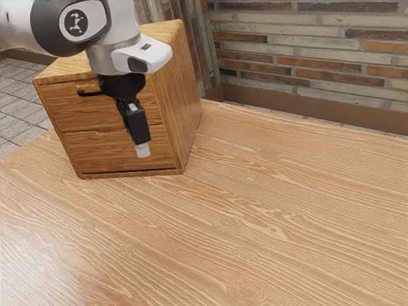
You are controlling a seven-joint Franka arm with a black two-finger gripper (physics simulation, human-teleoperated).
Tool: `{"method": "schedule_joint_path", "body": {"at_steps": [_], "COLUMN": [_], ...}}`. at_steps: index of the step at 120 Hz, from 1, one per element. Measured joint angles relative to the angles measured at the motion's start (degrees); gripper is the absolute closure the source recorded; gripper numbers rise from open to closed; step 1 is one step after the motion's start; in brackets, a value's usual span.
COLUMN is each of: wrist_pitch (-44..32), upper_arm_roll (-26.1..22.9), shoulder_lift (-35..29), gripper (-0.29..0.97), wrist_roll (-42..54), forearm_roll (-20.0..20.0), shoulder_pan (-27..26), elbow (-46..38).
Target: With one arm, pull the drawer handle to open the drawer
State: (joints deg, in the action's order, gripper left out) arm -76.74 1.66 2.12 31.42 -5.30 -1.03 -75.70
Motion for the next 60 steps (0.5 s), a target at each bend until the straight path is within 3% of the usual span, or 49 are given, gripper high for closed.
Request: {"method": "schedule_joint_path", "body": {"at_steps": [42,60], "wrist_pitch": [-3.57,-5.38], "upper_arm_roll": [0.30,3.29], "shoulder_lift": [0.52,-3.81], "gripper": [0.00,0.00], "wrist_roll": [7.79,11.40], "forearm_roll": [-0.47,-0.97], "shoulder_pan": [5.07,3.08], "elbow": [-0.65,-7.31]}}
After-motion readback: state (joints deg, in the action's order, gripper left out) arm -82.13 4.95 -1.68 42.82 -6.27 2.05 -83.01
